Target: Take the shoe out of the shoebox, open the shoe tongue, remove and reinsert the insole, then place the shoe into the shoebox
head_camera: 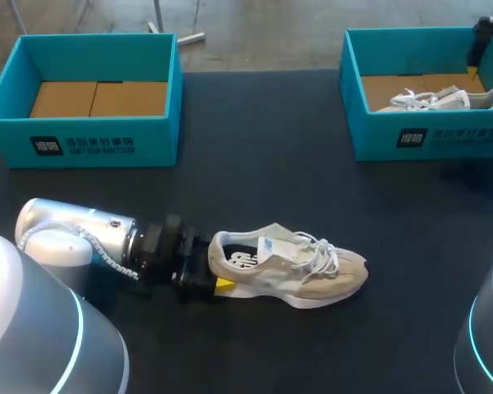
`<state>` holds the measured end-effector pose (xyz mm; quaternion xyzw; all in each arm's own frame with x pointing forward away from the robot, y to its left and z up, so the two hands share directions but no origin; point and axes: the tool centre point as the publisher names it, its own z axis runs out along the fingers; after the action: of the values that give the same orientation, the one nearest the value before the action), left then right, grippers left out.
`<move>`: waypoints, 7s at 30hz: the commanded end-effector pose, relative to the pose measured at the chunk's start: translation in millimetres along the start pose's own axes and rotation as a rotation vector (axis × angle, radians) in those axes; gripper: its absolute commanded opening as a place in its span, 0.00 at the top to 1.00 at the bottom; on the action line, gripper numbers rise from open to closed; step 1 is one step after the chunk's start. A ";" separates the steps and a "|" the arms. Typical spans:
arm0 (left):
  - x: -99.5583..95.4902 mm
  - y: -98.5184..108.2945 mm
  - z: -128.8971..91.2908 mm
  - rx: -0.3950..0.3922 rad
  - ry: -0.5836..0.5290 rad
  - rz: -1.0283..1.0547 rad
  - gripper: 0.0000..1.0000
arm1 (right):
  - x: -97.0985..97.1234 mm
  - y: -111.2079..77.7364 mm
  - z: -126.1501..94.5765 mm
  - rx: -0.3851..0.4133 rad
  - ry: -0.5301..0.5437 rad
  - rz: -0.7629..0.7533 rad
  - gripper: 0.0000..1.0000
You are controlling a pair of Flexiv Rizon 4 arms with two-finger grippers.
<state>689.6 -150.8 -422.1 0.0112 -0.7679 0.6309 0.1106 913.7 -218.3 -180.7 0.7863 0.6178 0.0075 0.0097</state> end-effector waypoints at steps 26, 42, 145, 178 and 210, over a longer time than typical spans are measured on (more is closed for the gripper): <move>-1.9 4.0 -1.3 0.001 -0.002 -0.001 1.00 | 9.3 -7.6 -0.5 -0.009 -0.006 0.005 0.00; -1.9 4.0 -1.3 0.001 -0.002 -0.001 1.00 | 40.2 -40.9 -3.3 -0.039 0.012 0.032 0.00; -1.9 4.0 -1.3 0.001 -0.002 -0.001 1.00 | 315.7 -301.3 86.4 0.052 0.070 0.041 0.00; -1.9 4.0 -1.3 0.001 -0.002 -0.001 1.00 | 361.5 -334.7 108.7 0.014 -0.080 0.065 0.00; -1.9 4.0 -1.3 0.001 -0.002 -0.001 1.00 | 361.9 -336.5 142.0 -0.080 -0.291 0.130 0.00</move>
<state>689.6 -150.7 -422.1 0.0112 -0.7677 0.6310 0.1107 681.5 204.1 -328.3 0.7256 0.6852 -0.0446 0.0449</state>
